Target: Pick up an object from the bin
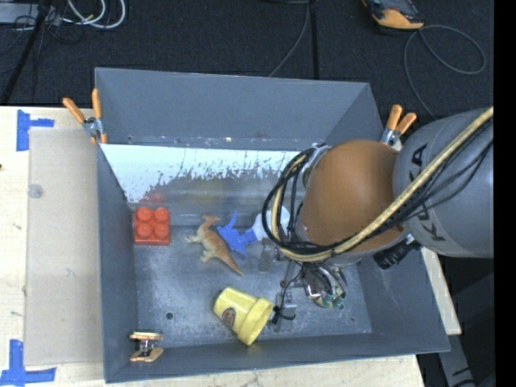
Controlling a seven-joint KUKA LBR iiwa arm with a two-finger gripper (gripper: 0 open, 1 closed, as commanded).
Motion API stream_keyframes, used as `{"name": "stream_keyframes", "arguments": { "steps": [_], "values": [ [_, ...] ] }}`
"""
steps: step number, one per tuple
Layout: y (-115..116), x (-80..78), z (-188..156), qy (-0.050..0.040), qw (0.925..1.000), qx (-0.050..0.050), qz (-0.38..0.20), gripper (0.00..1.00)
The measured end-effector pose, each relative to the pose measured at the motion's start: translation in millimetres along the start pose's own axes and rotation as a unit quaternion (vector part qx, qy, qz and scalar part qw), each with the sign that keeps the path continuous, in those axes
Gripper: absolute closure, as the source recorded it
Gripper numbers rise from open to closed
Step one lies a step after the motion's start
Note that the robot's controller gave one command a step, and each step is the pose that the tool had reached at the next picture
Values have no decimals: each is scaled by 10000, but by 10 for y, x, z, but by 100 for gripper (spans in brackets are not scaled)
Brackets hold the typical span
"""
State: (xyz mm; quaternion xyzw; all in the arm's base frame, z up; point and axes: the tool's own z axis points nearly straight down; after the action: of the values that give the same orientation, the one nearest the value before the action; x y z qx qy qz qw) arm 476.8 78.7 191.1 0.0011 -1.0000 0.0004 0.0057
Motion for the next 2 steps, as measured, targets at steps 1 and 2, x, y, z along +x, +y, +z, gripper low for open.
{"name": "stream_keyframes", "arguments": {
  "steps": [1,2],
  "values": [
    [-7,-18,-39,-41,10000,-4,23,100],
    [-7,-18,-39,-41,10000,-5,24,100]
  ]
}}
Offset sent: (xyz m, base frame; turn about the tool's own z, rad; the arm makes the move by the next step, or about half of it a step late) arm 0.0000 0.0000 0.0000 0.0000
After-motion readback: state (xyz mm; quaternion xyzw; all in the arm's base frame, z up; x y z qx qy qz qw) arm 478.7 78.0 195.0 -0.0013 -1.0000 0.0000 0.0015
